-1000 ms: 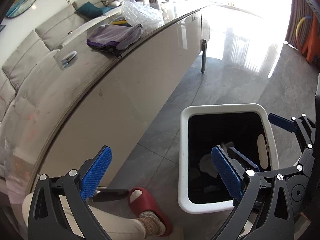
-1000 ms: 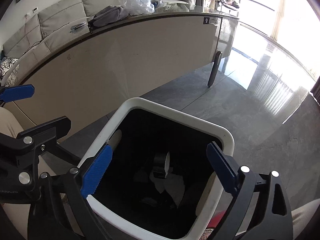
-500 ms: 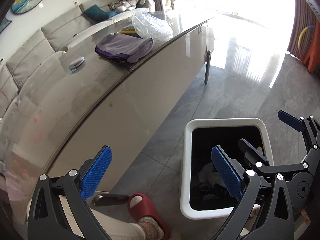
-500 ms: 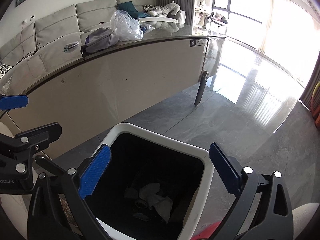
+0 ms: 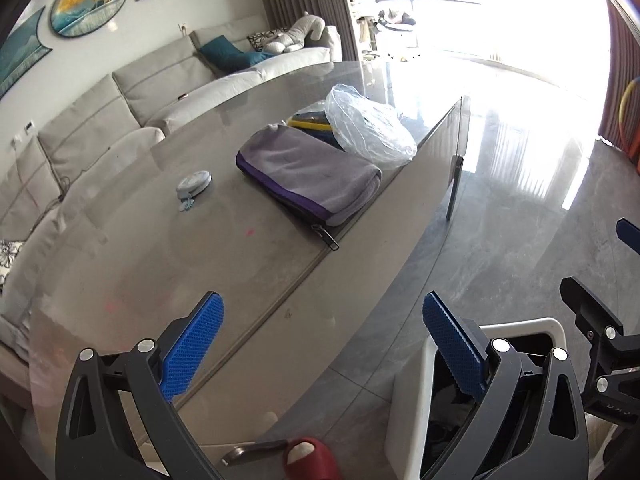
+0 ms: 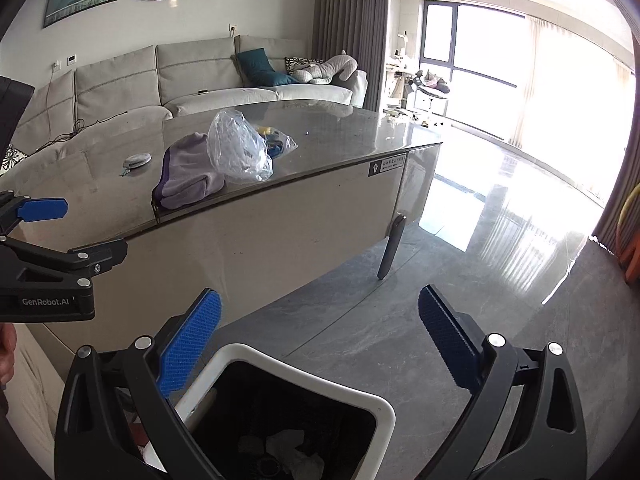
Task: Collect trash
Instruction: 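Move both grippers back to the grey pouch and clear plastic bag, then grasp the purple-trimmed grey pouch with the left gripper while the right gripper grasps the clear plastic bag, then carry the pouch and plastic bag over the white bin with both grippers, then open the left gripper to drop the pouch while the right gripper releases the plastic bag, then move both grippers back to the bear coin purse and bagged items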
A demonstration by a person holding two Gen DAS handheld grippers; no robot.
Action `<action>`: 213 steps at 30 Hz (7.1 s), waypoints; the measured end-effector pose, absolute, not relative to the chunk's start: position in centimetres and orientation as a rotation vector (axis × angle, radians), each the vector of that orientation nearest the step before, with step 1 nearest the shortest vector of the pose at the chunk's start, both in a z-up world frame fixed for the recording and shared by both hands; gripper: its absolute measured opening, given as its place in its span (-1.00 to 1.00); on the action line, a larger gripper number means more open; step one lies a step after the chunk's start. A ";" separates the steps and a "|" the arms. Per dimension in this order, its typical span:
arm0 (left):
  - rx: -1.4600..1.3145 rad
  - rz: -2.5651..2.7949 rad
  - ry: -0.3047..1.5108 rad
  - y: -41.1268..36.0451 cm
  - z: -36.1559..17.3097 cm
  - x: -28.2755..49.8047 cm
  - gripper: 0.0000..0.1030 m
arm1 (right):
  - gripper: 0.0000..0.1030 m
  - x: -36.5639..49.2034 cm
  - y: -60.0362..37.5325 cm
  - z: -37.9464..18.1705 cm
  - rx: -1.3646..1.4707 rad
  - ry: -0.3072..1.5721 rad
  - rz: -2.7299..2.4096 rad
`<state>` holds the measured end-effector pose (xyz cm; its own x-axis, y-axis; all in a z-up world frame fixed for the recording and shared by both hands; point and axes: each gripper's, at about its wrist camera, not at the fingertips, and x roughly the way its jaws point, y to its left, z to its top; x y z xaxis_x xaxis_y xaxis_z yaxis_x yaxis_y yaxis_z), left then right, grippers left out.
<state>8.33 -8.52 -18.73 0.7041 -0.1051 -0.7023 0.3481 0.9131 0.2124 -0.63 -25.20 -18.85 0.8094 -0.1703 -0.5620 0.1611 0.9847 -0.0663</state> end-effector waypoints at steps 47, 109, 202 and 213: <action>0.382 -0.328 0.719 -15.3 -21.8 18.5 -0.26 | 0.91 5.3 -26.1 -18.5 -0.008 0.557 -0.165; 0.140 -0.447 0.544 -8.3 -9.1 6.6 -0.71 | -0.90 4.3 -22.6 -11.9 -0.036 0.489 0.018; 0.326 -0.356 0.800 -10.8 -22.9 3.3 0.91 | 0.91 -4.6 -22.7 -25.8 -0.036 0.815 -0.109; 0.291 -0.336 0.792 -9.8 -22.0 4.6 0.91 | 0.91 -3.6 -23.5 -22.0 0.000 0.696 -0.109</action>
<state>4.55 -9.82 -22.02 0.6547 -0.1839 -0.7332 0.3992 0.9078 0.1288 -3.59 -23.45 -22.01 0.7617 -0.1000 -0.6401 0.0997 0.9943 -0.0367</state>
